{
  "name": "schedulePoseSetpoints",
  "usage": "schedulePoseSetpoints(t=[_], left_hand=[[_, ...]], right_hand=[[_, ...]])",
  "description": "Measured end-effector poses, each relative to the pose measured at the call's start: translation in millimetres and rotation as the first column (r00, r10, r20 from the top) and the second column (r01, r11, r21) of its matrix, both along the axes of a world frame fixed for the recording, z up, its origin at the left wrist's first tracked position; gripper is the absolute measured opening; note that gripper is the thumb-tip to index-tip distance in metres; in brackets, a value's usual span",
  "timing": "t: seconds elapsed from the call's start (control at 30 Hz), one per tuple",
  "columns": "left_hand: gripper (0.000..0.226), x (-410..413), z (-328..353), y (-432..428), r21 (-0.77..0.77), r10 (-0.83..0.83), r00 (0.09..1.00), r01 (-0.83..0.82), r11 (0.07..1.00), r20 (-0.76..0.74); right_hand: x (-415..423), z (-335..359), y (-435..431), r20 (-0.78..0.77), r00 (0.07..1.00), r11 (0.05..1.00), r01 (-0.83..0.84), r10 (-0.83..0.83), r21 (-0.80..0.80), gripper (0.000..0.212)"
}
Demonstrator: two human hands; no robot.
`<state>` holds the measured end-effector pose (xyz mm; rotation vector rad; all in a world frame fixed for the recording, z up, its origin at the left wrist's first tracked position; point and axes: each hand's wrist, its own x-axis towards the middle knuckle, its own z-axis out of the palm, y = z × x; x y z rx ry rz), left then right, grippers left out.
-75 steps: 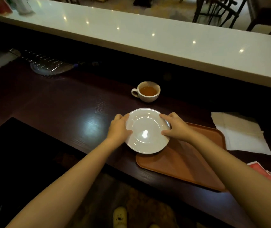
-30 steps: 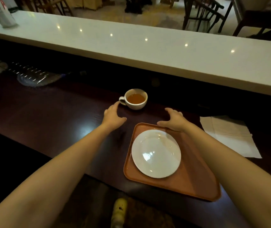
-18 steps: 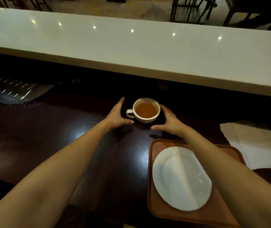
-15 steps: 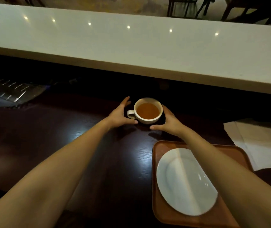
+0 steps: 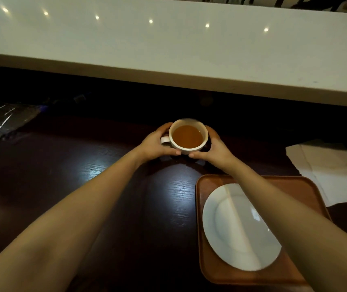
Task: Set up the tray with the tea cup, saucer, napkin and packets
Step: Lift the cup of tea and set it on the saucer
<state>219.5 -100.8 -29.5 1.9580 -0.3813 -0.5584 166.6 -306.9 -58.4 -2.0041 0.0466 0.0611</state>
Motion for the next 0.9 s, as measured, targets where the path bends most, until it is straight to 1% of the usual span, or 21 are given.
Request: schedulePoseSetpoints(t=[0.13, 0.27, 0.43, 0.6, 0.77, 0.9], left_hand=[[0.09, -13.7, 5.9, -3.7, 0.01, 0.013, 0.999, -0.013, 1.0, 0.029], [0.086, -35.7, 16.4, -12.9, -0.003, 0.019, 0.997, -0.019, 1.0, 0.079], [0.082, -78.8, 29.8, -26.1, -0.014, 0.031, 0.989, -0.029, 0.999, 0.143], [0.083, -127.4, 36.6, -43.1, 0.027, 0.028, 0.98, -0.034, 0.999, 0.195], [0.084, -170.5, 33.1, -61.4, 0.04, 0.041, 0.981, -0.05, 0.998, 0.191], [0.082, -197.0, 25.8, -69.6, 0.04, 0.045, 0.987, -0.051, 0.998, 0.154]], right_hand=[[-14.4, 6.7, -5.3, 0.012, 1.0, 1.0, -0.015, 0.015, 0.016, 0.085], [-36.0, 19.0, -16.6, 0.02, 1.0, 0.999, -0.023, 0.022, 0.041, 0.086], [-71.4, 37.7, -34.8, 0.052, 0.994, 0.995, -0.093, 0.092, 0.019, 0.082], [-114.7, 49.2, -56.2, 0.047, 0.99, 0.991, -0.13, 0.131, -0.017, 0.081], [-156.1, 50.1, -75.1, 0.01, 0.988, 0.988, -0.151, 0.151, -0.041, 0.087], [-181.7, 45.1, -83.7, -0.033, 0.986, 0.985, -0.164, 0.162, -0.056, 0.089]])
